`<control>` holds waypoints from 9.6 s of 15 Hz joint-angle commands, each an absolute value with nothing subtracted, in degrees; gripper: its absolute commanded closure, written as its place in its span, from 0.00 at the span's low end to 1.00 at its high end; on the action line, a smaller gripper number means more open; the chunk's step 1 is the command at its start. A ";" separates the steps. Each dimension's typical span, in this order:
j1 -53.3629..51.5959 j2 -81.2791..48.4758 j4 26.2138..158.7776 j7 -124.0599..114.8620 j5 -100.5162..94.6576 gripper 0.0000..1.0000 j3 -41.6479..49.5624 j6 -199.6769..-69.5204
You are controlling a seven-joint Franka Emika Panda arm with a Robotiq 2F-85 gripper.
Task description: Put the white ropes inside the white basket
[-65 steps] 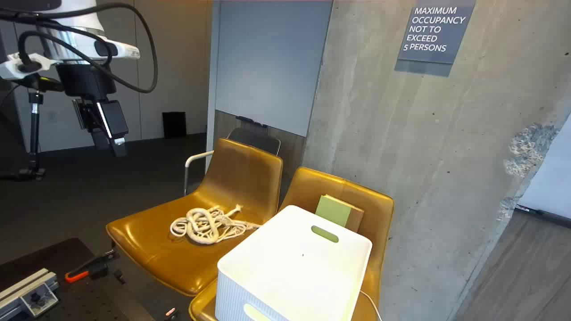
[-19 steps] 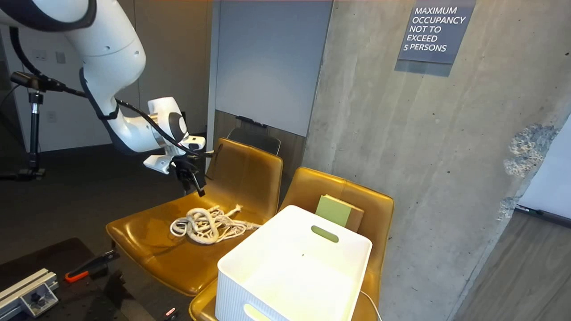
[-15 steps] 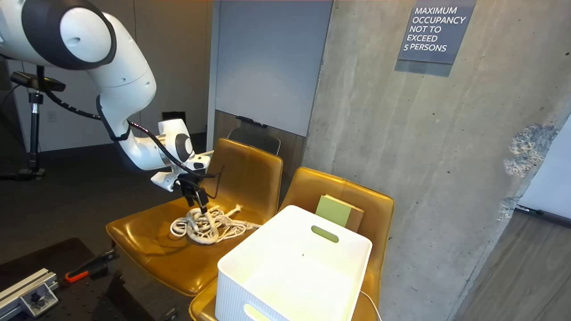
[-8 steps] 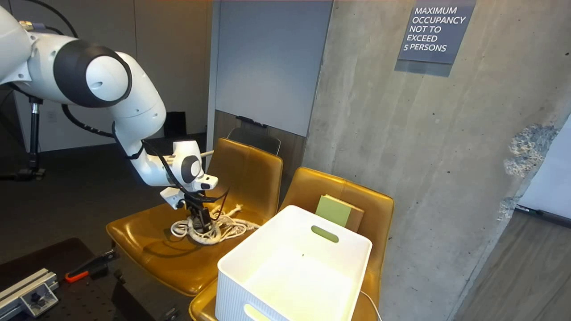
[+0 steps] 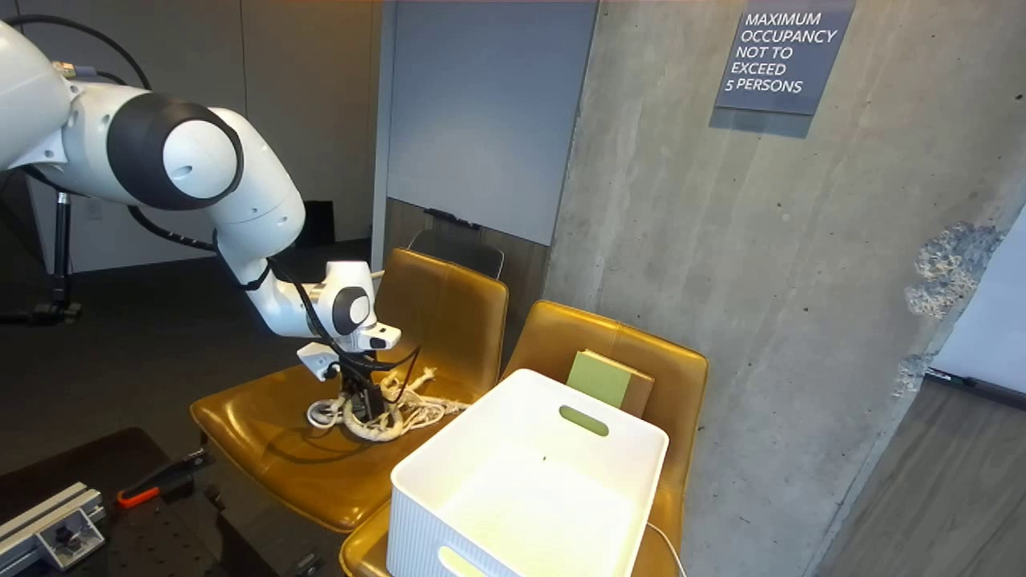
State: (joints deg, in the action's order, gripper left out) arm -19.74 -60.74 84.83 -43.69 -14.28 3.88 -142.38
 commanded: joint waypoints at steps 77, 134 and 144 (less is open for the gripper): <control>-22.30 -36.85 113.18 -56.11 -31.59 0.00 10.45 -159.34; -25.22 -50.49 102.28 -46.95 -22.52 0.06 15.58 -146.56; -26.15 -50.79 101.91 -46.92 -22.58 0.90 15.23 -146.56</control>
State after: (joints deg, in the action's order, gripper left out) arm -26.13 -50.19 102.46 -46.86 -22.42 14.94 -147.20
